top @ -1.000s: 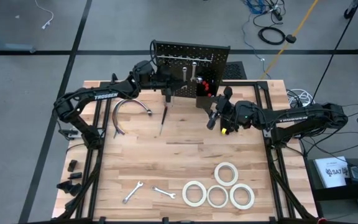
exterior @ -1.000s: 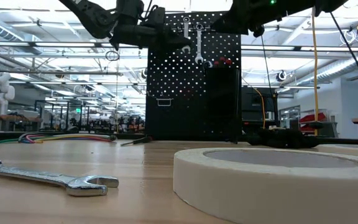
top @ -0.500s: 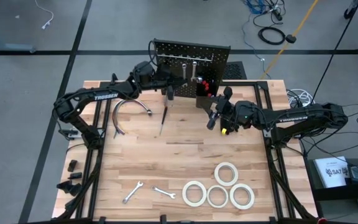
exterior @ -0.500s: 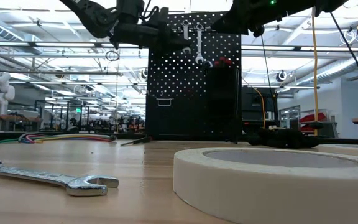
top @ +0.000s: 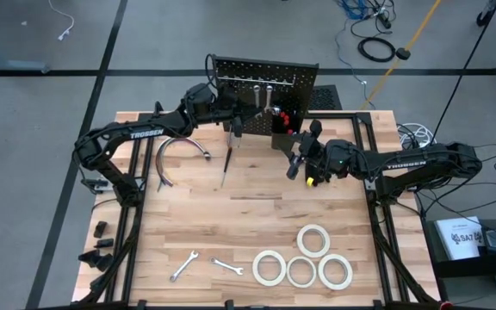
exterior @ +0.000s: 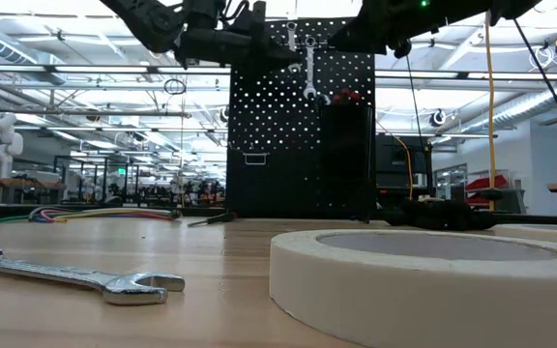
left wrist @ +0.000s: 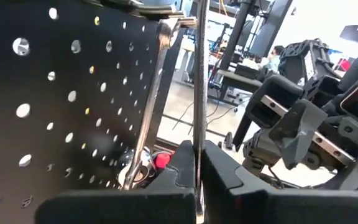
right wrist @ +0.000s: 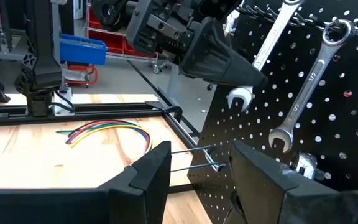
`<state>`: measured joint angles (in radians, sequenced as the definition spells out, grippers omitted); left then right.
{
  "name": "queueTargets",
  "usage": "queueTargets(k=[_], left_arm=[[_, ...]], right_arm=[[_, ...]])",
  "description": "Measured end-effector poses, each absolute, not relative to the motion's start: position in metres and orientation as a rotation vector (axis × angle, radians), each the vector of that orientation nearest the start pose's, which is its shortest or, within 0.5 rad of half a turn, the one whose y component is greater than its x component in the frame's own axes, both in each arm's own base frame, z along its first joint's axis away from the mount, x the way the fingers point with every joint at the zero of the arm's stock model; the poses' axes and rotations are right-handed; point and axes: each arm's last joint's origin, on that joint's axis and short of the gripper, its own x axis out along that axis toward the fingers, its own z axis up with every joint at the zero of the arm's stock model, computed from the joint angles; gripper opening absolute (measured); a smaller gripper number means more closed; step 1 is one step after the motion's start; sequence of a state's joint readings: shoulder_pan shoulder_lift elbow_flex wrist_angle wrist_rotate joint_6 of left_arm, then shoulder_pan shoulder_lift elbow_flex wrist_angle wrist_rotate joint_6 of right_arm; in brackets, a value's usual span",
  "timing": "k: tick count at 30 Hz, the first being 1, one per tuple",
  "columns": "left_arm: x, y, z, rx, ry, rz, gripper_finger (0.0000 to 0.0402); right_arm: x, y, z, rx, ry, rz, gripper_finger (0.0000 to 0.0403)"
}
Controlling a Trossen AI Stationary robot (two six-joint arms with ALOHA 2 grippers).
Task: Hang tools onto peg board
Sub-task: Hang the silver wrench on the peg board
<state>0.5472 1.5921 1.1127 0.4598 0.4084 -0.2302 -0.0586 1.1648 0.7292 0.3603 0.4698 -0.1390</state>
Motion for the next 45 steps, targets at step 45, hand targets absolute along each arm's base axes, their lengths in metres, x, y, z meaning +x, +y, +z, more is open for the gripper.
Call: queueTargets(k=[45], left_arm=[[0.312, 0.181, 0.289, -0.243, 0.196, 0.286, 0.0142]], right_arm=[[0.255, -0.028, 0.284, -0.125, 0.159, -0.513, 0.0157]])
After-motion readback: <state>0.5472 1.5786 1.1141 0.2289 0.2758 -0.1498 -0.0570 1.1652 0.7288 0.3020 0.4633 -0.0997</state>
